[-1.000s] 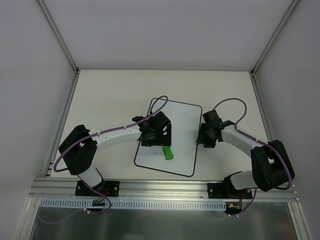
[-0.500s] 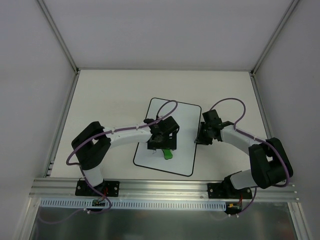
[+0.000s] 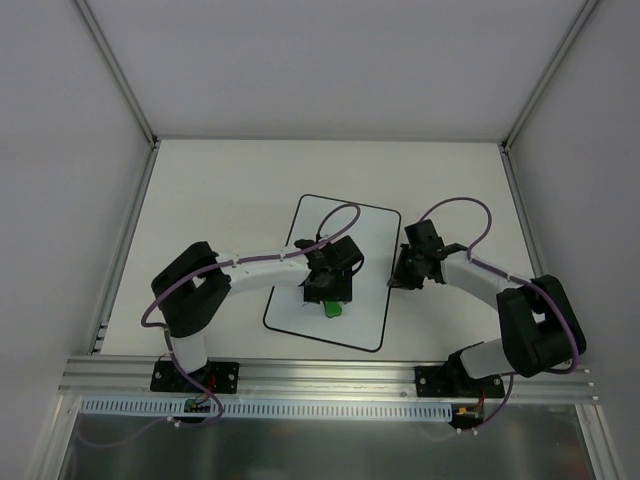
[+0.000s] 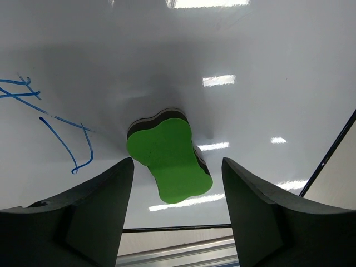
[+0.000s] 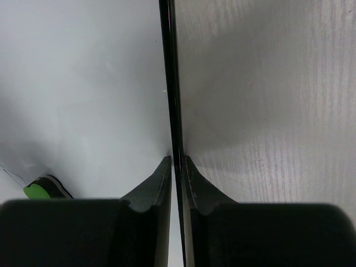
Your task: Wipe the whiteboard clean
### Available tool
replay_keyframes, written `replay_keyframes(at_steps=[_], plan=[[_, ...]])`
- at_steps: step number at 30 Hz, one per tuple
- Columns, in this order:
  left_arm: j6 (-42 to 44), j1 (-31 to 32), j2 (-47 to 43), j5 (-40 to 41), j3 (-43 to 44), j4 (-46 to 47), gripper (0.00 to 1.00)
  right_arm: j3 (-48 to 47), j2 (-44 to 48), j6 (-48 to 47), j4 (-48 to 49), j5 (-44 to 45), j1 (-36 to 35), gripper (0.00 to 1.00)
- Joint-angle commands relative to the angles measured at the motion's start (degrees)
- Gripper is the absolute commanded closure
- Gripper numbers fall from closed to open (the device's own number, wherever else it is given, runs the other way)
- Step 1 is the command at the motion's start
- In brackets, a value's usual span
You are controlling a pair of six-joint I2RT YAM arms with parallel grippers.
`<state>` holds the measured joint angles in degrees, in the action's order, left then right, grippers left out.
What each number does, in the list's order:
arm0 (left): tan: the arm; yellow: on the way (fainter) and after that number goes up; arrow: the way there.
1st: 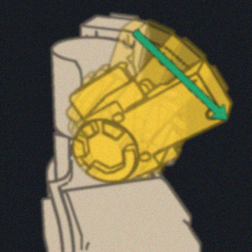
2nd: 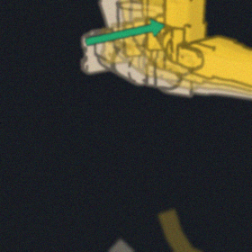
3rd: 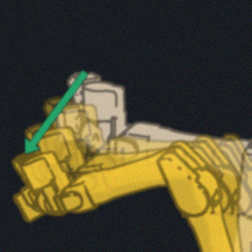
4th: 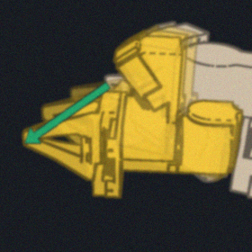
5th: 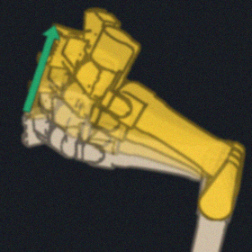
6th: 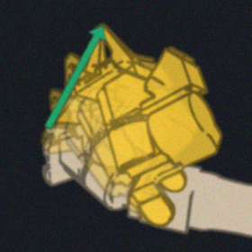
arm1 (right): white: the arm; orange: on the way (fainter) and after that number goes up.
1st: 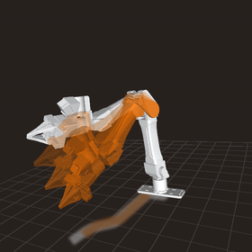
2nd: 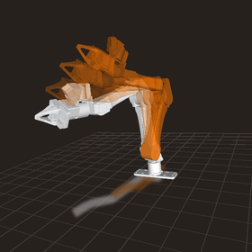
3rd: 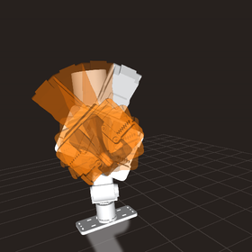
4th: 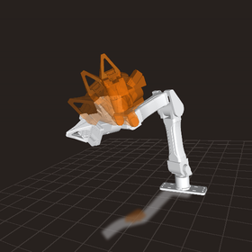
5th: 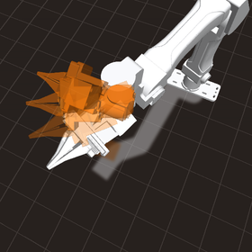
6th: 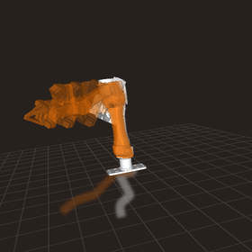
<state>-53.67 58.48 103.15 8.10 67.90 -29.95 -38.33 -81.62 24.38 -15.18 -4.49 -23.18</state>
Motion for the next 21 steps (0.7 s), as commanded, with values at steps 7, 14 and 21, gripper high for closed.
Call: replay_keyframes(at_steps=[7,14,21], plan=[[-1.7,0.41,1.26,0.6,0.83,-1.68,0.42,2.2,-2.75,0.05,-2.49,1.33,-0.99,0.89],[-0.91,0.32,0.73,2.89,0.66,-2.65,0.62,2.29,-2.66,-0.04,-2.49,1.24,-1.08,0.89],[1.81,-0.82,-0.23,3.68,-0.92,-3.27,0.95,2.29,-2.57,0.05,-2.66,1.33,-1.17,0.96]])
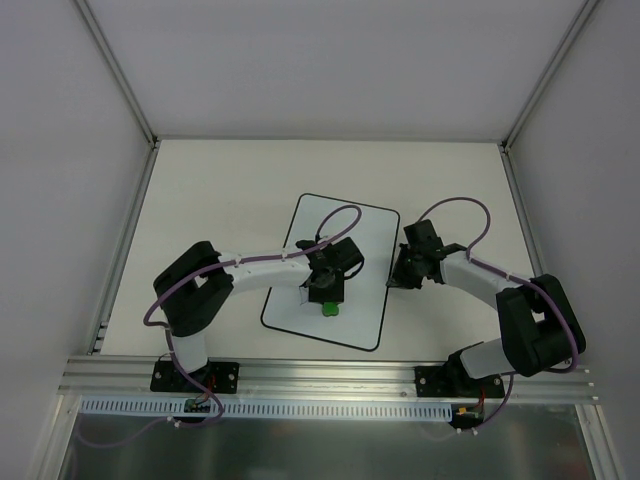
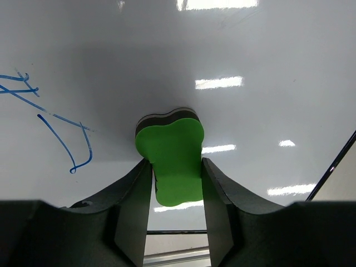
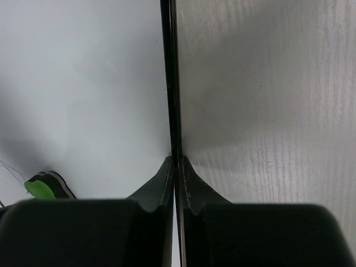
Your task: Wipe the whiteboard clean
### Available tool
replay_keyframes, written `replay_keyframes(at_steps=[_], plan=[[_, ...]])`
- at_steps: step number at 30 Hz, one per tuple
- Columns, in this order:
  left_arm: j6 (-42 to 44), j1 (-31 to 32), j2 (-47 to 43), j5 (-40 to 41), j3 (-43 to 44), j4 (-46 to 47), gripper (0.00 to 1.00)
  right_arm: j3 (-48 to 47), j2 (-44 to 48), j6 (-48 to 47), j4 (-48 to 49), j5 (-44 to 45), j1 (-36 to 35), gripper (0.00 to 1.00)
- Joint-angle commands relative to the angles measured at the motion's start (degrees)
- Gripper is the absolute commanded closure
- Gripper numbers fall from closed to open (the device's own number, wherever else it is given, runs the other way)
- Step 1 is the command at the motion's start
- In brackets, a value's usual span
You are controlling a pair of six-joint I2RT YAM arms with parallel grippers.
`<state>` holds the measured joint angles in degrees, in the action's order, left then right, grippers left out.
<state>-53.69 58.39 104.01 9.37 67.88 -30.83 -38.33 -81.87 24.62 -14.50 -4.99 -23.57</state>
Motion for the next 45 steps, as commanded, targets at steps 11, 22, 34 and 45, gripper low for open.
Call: replay_keyframes(at_steps=[11,22,34,45], plan=[[8.86,-15.93,-9.25,2.23,-14.96,-2.66,1.0,1.59,-3.04,-0.01,-4.66,2.09,-1.3,1.0],[18.79,-24.2,-3.04,1.45,-9.53,-3.71,1.0,0.8,-3.83,-0.01,-5.54,3.15,-1.92,1.0],[22.05,-16.91,6.19,-7.26,6.47,-5.29,1.0,0.0,-4.62,-0.1,-6.15,3.85,-2.27,1.0],[21.35,-25.14,4.81,-4.45,1.22,-7.05,1.0,-0.17,-4.71,-0.1,-6.24,4.03,-2.36,1.0]])
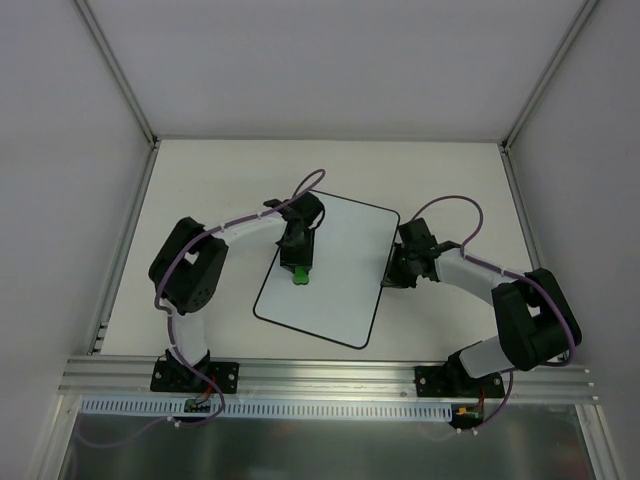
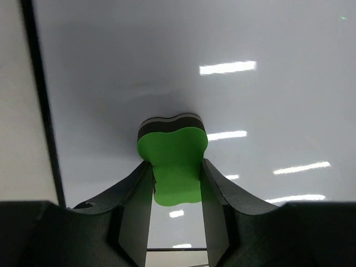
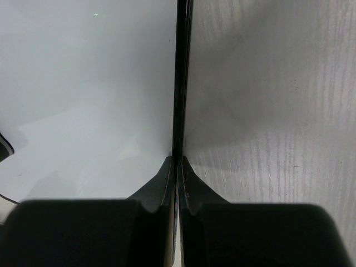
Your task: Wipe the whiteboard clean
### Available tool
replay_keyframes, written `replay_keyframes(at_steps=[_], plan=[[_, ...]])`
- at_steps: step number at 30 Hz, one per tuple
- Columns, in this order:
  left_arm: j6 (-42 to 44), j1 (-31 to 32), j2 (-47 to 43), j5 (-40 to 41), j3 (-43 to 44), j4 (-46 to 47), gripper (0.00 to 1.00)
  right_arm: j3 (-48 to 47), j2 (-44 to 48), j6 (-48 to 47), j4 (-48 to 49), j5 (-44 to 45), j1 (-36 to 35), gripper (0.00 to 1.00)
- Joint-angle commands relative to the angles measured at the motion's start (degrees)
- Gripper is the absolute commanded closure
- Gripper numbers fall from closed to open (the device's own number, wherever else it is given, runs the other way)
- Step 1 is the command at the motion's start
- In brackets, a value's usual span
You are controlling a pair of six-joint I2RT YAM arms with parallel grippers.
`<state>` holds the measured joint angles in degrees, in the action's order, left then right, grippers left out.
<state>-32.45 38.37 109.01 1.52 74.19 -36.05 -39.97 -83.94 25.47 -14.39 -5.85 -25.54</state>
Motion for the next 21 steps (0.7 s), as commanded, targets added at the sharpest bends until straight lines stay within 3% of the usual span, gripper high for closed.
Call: replay_keyframes(at_steps=[1,4,10,17,21], plan=[[0.28,-6.37,-1.25,3.58,-6.24,-1.83,1.0,1.38,-2.72,-0.87,-6.35,4.88,-0.39,1.0],[0.81,-8.92,-5.2,4.63,-10.02,-2.0,1.0,1.29,-3.07,-0.95,-6.26,5.06,-0.48,1.0],[1.07,-7.09,-9.43,2.96,-14.78,-1.83,1.0,1.12,-3.42,-0.87,-6.26,5.06,-0.56,1.0],[-2.27,6.44,-7.16,-0.9,-13.12,-1.83,1.0,0.77,-3.68,-0.86,-6.17,5.23,-0.48,1.0],[-4.38,15.13,-2.59,-3.01,-7.5,-1.83,1.0,0.85,-3.6,-0.78,-6.26,5.32,-0.56,1.0]])
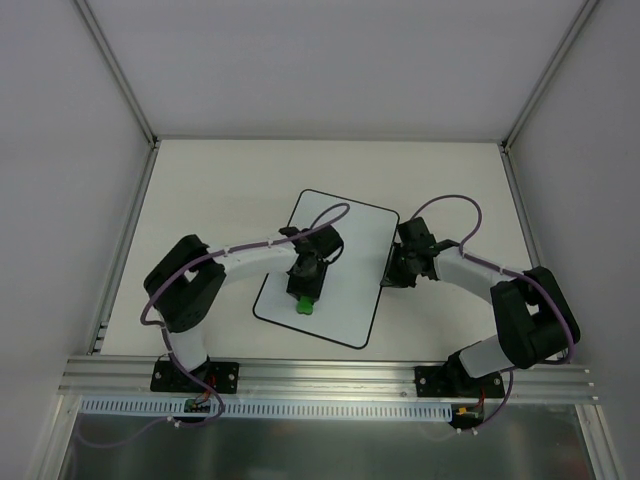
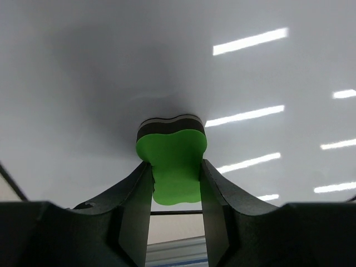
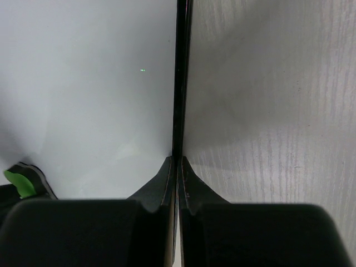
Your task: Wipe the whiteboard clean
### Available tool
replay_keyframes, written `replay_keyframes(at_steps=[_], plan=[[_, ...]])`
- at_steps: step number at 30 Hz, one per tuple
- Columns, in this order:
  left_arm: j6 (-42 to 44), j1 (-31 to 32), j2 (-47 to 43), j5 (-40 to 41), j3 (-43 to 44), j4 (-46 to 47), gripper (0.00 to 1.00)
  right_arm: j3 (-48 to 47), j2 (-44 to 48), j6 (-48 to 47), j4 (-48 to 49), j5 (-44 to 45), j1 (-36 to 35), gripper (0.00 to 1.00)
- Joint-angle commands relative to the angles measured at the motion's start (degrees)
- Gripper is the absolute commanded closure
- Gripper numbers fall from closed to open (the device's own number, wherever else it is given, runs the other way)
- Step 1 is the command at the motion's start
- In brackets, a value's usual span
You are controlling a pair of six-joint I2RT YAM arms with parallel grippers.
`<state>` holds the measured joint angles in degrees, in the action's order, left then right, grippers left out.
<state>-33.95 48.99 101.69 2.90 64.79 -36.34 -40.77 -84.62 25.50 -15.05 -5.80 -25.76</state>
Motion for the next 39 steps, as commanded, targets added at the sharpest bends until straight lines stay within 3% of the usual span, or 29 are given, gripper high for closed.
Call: replay_keyframes(at_steps=[1,7,18,26,30,31,33,34,37,39], plan=[[-3.31,5.32,5.7,-4.74,3.05,-1.54,1.0,1.66,-2.92,-0.71,-5.43,5.28,-0.35,1.0],[-3.14,5.68,7.47,-3.16,7.63,-1.63,1.0,1.66,-2.92,-0.97,-5.52,5.1,-0.35,1.0],[-0.94,-14.78,-6.06,3.96,-9.24,-1.63,1.0,1.75,-2.74,-0.97,-5.61,5.1,-0.34,1.0],[1.43,-18.14,-12.38,2.73,-7.05,-1.63,1.0,1.4,-1.35,-1.59,-5.96,5.45,-0.26,0.99],[2.66,-23.14,-14.76,1.94,-5.21,-1.72,1.0,-0.18,3.65,-3.52,-9.46,10.1,-0.26,0.72],[3.27,-24.46,-15.2,1.59,-4.86,-1.72,1.0,-0.62,4.98,-3.96,-10.08,10.63,-0.26,0.57],[4.15,-28.15,-15.99,1.06,-3.28,-1.72,1.0,-1.58,9.01,-5.36,-12.1,10.81,-0.35,0.41],[5.03,-29.29,-16.0,1.06,-2.66,-1.72,1.0,-2.98,10.34,-5.98,-12.98,10.9,-0.35,0.27],[6.53,-34.13,-14.68,1.41,-0.11,-2.07,1.0,-5.88,15.95,-8.17,-17.02,11.86,-0.35,0.08],[6.97,-38.15,-12.31,1.32,1.29,-2.07,1.0,-7.03,18.86,-9.49,-19.91,12.57,-0.35,0.02]])
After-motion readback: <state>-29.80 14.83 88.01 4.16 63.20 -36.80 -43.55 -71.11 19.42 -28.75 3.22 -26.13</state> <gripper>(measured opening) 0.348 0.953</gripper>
